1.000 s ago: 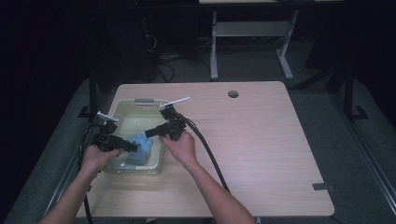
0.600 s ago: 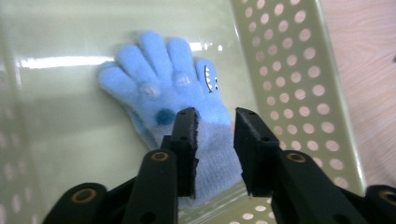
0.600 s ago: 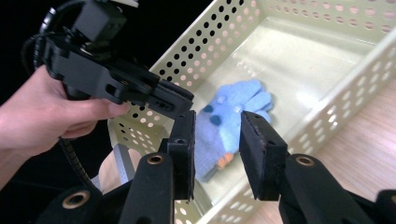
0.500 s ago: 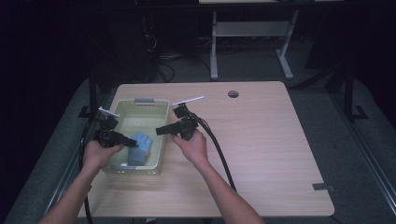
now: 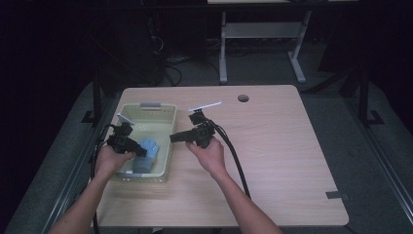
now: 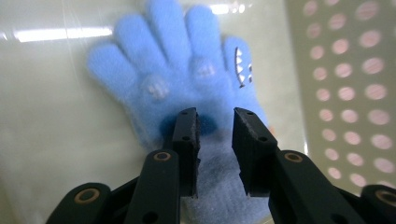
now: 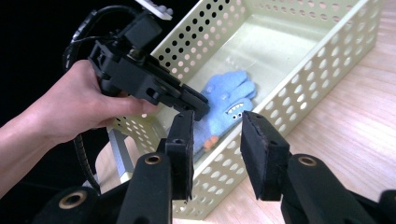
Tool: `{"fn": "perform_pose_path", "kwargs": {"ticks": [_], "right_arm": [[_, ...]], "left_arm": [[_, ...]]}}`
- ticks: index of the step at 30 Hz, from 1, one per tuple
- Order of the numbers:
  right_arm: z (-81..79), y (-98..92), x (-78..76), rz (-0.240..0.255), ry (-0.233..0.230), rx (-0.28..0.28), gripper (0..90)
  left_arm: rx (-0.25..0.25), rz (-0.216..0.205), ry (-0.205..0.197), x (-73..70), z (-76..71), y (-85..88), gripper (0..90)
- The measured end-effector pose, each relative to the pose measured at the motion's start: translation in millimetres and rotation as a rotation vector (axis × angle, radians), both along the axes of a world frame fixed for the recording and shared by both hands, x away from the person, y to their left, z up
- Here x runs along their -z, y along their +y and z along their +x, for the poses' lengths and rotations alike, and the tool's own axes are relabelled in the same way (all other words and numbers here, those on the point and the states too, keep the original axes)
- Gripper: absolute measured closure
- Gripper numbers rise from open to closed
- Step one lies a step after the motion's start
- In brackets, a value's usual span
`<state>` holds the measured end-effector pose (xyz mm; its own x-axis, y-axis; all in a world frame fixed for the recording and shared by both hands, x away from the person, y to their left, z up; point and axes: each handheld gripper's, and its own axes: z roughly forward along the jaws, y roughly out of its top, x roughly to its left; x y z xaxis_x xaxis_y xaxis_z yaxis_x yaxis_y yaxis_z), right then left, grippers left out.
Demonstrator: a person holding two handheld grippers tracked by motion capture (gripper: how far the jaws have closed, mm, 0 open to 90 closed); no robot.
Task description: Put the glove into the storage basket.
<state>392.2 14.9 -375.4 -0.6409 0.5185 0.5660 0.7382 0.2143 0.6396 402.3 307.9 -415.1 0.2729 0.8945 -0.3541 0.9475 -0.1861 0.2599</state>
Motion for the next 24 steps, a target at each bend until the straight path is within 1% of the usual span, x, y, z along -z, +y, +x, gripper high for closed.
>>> {"fn": "perform_pose_path", "kwargs": {"ticks": [2,5,6,7,8,10,11,12,13,14,15,16,17,18,19,20,21,23,24], "right_arm": [[-0.1,-2.5,-0.9,0.001,0.004,0.005,64.4],[0.5,-4.9,-0.7,0.008,0.0,0.016,63.5],[0.2,-5.6,-0.8,0.009,0.011,0.023,62.9],[0.2,-5.6,-0.8,0.009,0.011,0.023,62.9],[0.6,-8.4,-0.2,0.012,0.014,0.026,62.5],[0.7,-10.1,0.4,0.016,0.011,0.026,62.3],[0.7,-13.3,1.5,0.019,0.022,0.036,61.3],[1.0,-14.5,2.2,0.02,0.024,0.034,61.3],[0.9,-16.5,3.2,0.02,0.018,0.038,61.1],[0.9,-16.5,3.2,0.02,0.018,0.038,61.1],[-0.1,-20.4,3.4,0.016,0.023,0.043,60.6],[0.1,-21.8,3.9,0.017,0.014,0.045,60.4],[-0.6,-23.9,3.3,0.011,0.02,0.046,60.0],[-0.6,-23.9,3.3,0.011,0.02,0.046,60.0],[-0.6,-25.7,3.0,0.01,0.024,0.051,59.2],[-0.2,-28.3,3.3,0.007,0.014,0.052,58.1],[-0.3,-32.5,1.8,0.009,0.024,0.06,57.1],[0.5,-36.7,1.3,0.013,0.024,0.067,56.3],[0.5,-36.7,1.3,0.013,0.024,0.067,56.3]], "left_arm": [[-0.007,-0.032,-0.016,-4.0,-0.5,1.7,69.3],[-0.008,-0.058,-0.045,-9.2,-1.4,3.2,68.7],[-0.013,-0.075,-0.064,-11.6,-2.3,2.5,68.1],[-0.013,-0.075,-0.064,-11.6,-2.3,2.5,67.4],[-0.017,-0.096,-0.093,-15.3,-4.4,1.3,67.1],[-0.024,-0.1,-0.1,-16.7,-5.5,0.8,65.3],[-0.01,-0.118,-0.118,-20.3,-7.3,0.6,64.4],[-0.01,-0.118,-0.118,-20.3,-7.3,0.6,63.7],[0.003,-0.117,-0.127,-22.7,-8.4,1.3,62.6],[0.005,-0.127,-0.136,-24.8,-9.5,1.0,62.6],[0.021,-0.15,-0.152,-28.3,-11.5,-0.1,61.1],[0.023,-0.166,-0.161,-29.8,-12.5,-1.0,60.9],[0.021,-0.178,-0.167,-31.0,-13.2,-1.5,60.4],[0.021,-0.178,-0.167,-31.0,-13.2,-1.5,59.3],[0.024,-0.201,-0.173,-32.3,-13.7,-1.7,59.3],[0.02,-0.217,-0.178,-33.5,-14.2,-1.8,58.0],[0.013,-0.231,-0.187,-34.5,-14.5,-1.6,57.5],[0.009,-0.263,-0.2,-36.8,-15.5,-2.7,56.6],[0.009,-0.263,-0.2,-36.8,-15.5,-2.7,55.9]]}}
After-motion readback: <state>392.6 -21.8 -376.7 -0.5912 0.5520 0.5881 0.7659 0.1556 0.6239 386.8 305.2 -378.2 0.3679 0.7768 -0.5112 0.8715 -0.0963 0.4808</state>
